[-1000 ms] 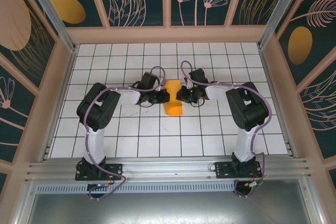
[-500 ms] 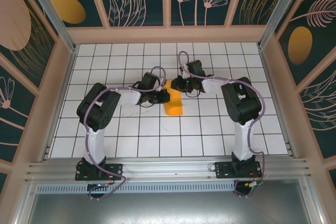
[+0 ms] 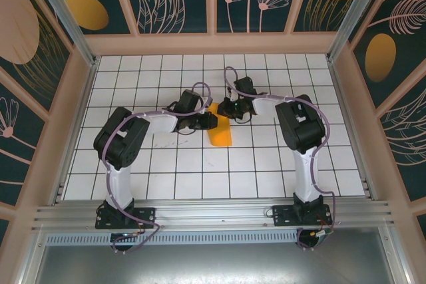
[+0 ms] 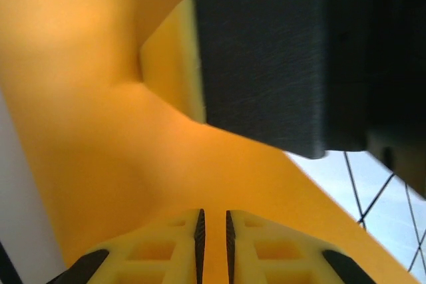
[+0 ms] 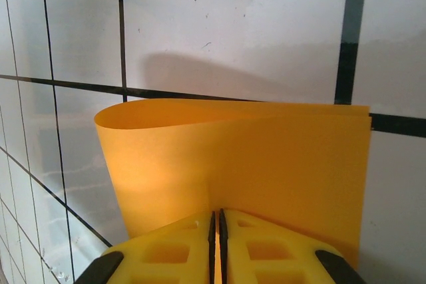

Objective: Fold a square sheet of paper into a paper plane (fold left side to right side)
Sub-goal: Hold the square sheet of paper at the center of the table, then first fold the square sheet of paper in half at the center of the table.

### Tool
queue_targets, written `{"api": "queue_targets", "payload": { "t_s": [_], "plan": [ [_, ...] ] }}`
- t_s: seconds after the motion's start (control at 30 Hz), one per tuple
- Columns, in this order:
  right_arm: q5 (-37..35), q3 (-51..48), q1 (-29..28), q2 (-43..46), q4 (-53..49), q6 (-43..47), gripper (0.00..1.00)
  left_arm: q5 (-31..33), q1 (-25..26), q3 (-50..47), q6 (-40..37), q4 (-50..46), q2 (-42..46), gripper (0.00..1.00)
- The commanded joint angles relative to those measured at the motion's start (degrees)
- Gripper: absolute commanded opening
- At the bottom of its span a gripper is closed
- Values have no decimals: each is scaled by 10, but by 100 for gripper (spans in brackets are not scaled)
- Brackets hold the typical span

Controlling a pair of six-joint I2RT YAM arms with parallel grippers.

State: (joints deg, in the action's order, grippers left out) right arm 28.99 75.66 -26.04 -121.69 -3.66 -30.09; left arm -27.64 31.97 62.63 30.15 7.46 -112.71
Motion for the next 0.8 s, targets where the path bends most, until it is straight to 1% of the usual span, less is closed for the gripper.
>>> {"api": "queue_targets", "payload": {
  "t_s": [0.0, 0.2, 0.47, 0.57, 0.77],
  "plan": [
    [-31, -6, -2, -25, -50, 12, 13, -15, 5, 1, -13, -12, 8, 20],
    [-33, -4, -3, -24, -51, 11, 13, -9, 15, 0, -22, -22, -15, 20],
    [-36, 0, -4, -24, -58, 10, 13, 6, 20, -10, -39, -49, -20, 17],
    [-37, -1, -5, -25, -59, 10, 13, 7, 21, -20, -42, -49, -17, 15],
    [-38, 3, -4, -28, -61, 9, 13, -4, 25, -54, -44, -41, 4, 9]
  ]
}}
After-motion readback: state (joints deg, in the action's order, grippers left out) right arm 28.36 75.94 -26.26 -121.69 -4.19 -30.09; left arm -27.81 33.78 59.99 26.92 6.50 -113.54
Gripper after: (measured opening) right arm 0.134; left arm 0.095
